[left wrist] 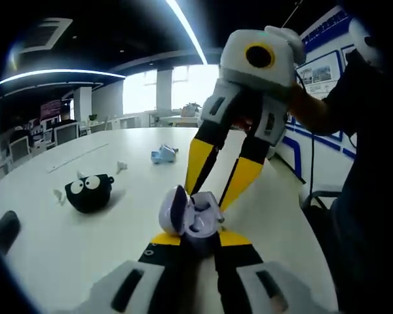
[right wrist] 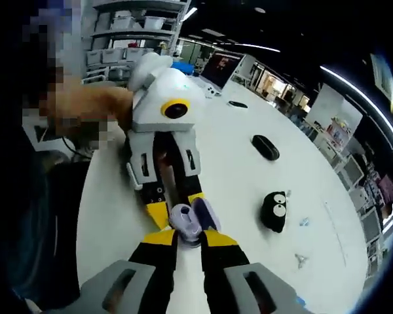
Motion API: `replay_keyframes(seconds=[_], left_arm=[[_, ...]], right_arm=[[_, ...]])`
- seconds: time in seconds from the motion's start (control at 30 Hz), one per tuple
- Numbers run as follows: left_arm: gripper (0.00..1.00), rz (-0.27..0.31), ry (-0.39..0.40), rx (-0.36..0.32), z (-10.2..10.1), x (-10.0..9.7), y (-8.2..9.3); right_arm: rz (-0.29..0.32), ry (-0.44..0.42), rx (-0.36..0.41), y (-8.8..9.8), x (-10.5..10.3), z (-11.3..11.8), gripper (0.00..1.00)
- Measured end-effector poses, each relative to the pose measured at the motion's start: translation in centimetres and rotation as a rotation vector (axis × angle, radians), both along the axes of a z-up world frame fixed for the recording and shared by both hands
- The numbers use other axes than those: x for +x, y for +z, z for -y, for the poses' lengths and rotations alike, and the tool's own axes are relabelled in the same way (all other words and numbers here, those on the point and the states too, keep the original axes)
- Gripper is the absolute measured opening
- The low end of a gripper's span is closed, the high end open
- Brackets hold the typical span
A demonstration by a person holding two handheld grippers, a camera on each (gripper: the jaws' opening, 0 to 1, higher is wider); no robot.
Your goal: Pick up the earbuds from the table and place the earbuds into the earbud case
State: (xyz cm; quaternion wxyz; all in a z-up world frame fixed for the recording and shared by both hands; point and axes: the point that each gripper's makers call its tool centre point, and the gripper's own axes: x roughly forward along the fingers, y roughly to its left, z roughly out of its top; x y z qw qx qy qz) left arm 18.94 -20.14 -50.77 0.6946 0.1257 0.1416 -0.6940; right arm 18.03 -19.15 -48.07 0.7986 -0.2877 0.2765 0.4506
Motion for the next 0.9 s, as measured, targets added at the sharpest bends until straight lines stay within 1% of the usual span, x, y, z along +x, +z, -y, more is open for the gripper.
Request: replay_keyframes(seconds=[0.17, 0.23, 0.3, 0.33, 0.4, 0.47, 0.53, 0.67, 0.9], left_arm=[[0.19, -0.001, 0.0, 0.001, -0.01, 0.01, -0.02], [0.19, 0.0, -0.002, 0.0, 0.0, -0.04, -0.02], [0.19, 0.001, -0.004, 0.0, 0.0, -0.06, -0.02], [0.19, 0.002, -0.004, 0.0, 0.0, -0.07, -0.02], [0.19, 0.002, -0.005, 0.0, 0.0, -0.1, -0.02], [0.19, 0.001, -0.006, 0.0, 0.0, -0.14, -0.02], [0.19, -0.001, -0.008, 0.0, 0.02, -0.19, -0.02], [0.19, 0.0, -0.007, 0.0, 0.06, -0.15, -0.05], [0.19, -0.002, -0.006, 0.001, 0.09, -0.1, -0.1]], right_arm=[[-0.028, -0.04, 0.053, 0.21, 0.11, -0.05, 0.14], [-0.04, -0.064, 0.09, 0.31, 0.28, -0.22, 0.14], [-0.057, -0.091, 0.152, 0.44, 0.53, -0.46, 0.14], [-0.064, -0.098, 0.164, 0.44, 0.54, -0.47, 0.13], [-0.068, -0.091, 0.159, 0.18, 0.32, -0.42, 0.11], [-0.077, -0.083, 0.165, 0.14, 0.0, -0.61, 0.11], [-0.07, -0.08, 0.17, 0.27, 0.0, -0.6, 0.11], [-0.08, -0.095, 0.185, 0.32, -0.01, -0.49, 0.11], [-0.073, -0.088, 0.175, 0.45, -0.31, -0.48, 0.11]])
